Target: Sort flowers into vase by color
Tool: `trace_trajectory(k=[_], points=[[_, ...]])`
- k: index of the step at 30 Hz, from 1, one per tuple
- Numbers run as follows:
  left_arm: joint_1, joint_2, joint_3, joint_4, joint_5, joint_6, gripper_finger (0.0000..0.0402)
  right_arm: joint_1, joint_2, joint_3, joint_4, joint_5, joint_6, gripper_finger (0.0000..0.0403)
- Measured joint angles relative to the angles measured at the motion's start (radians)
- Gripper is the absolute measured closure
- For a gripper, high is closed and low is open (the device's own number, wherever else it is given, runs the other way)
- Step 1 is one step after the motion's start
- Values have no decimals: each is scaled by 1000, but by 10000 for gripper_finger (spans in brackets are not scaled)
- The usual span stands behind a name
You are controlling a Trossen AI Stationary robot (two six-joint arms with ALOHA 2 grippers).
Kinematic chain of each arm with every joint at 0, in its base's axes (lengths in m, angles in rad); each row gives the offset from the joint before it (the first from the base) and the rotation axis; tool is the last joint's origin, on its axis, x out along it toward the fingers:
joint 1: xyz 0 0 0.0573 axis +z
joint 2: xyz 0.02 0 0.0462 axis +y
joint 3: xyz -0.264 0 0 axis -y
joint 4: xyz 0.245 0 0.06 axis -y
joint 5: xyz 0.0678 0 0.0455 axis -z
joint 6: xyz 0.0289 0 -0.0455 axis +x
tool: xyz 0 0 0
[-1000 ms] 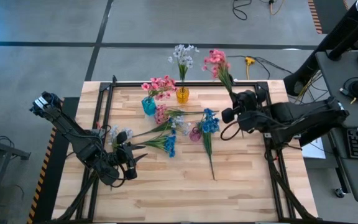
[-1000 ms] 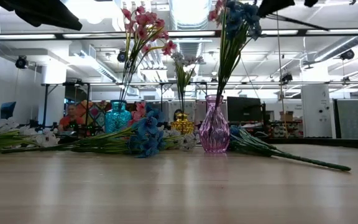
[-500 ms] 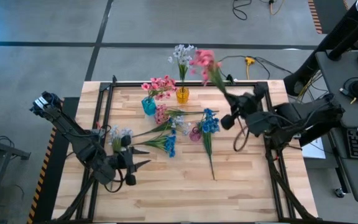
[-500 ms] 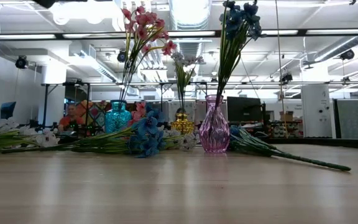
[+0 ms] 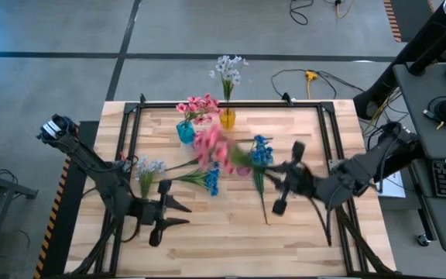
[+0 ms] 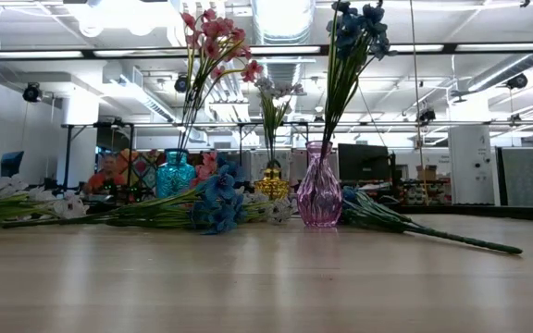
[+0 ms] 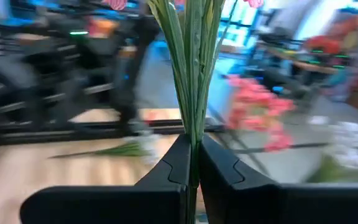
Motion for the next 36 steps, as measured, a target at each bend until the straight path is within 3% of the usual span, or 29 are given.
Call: trace_trajectory(k=[6, 11, 18, 24, 30, 36], points=[[40, 0, -63, 255, 0, 24, 282, 4, 137, -6, 187, -188, -21, 390], [52, 0, -82, 292, 0, 2, 260, -1, 250, -1, 388, -198, -93, 390], [52, 0, -84, 303, 3, -35, 180, -24, 356, 0, 617, -197, -219, 390], [58, 1, -72, 314, 6, -55, 134, -59, 406, 1, 686, -198, -238, 390], [75, 1, -72, 355, 18, -53, 129, -83, 423, 2, 705, -252, -241, 390], [120, 1, -72, 382, 138, -52, 129, -103, 429, 2, 726, -340, -251, 390]])
